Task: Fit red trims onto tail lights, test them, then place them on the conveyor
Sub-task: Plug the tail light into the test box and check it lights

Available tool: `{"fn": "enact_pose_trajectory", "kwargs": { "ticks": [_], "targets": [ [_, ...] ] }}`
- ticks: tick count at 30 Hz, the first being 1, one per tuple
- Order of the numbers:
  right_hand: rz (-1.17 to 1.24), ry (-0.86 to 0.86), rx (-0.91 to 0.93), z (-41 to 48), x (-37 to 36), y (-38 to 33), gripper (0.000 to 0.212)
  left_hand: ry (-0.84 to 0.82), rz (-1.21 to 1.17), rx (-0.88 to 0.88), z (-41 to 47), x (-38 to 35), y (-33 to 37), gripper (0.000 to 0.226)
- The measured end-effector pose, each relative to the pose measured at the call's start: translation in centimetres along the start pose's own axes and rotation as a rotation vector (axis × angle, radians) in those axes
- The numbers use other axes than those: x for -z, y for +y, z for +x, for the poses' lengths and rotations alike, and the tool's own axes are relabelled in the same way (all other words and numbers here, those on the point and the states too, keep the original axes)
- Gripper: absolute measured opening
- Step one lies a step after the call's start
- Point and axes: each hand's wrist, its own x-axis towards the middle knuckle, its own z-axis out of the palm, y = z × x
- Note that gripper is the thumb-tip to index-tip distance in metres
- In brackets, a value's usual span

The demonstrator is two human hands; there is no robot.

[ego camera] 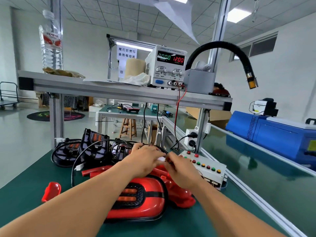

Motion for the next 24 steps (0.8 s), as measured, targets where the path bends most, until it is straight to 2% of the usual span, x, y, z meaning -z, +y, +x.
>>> {"fn": "enact_pose_trajectory", "kwargs": {
  "ticks": [3,7,12,13,14,16,18,19,21,24],
  "targets": [
    [-0.059,0.012,0.076,0.0,0.0,0.0,0.023,0.059,0.011,-0.019,-0.4,0.1,0.2,0.034],
    [-0.19,0.03,0.115,-0.2,-0.5,0.1,0.035,0.05,0.045,0.031,-1.2,0.3,-0.3,0.029],
    [-0.208,-0.085,-0.064,-0.5,-0.3,1.0,0.054,0.126,-0.059,0.083,-2.2,1.9,-1.4,0.013],
    [-0.253,-0.123,-0.099,-0.5,-0.2,0.9,0.058,0.164,-0.076,0.104,-2.3,2.5,-1.6,0.015],
    [-0.29,-0.144,-0.113,-0.4,-0.2,0.6,0.058,0.186,-0.099,0.129,-2.4,3.3,-1.8,0.027],
    [-0.232,-0.143,-0.083,0.1,-0.2,-0.7,0.043,0.274,-0.261,0.131,-2.7,5.3,-2.2,0.037],
    [-0.07,-0.197,-0.057,0.5,-0.4,-2.7,0.037,0.434,-0.515,0.104,-3.6,7.6,-2.5,0.025],
    [-0.014,-0.264,-0.055,0.6,-0.7,-3.7,0.04,0.53,-0.65,0.111,-4.1,8.6,-2.6,0.018],
    [0.005,-0.41,-0.052,0.7,-1.8,-5.1,0.048,0.691,-0.943,0.139,-5.1,10.3,-2.7,0.018],
    [0.016,-0.448,-0.093,0.4,-3.0,-5.8,0.071,0.804,-1.477,0.12,-6.5,11.9,-3.6,0.017]
  ]
}}
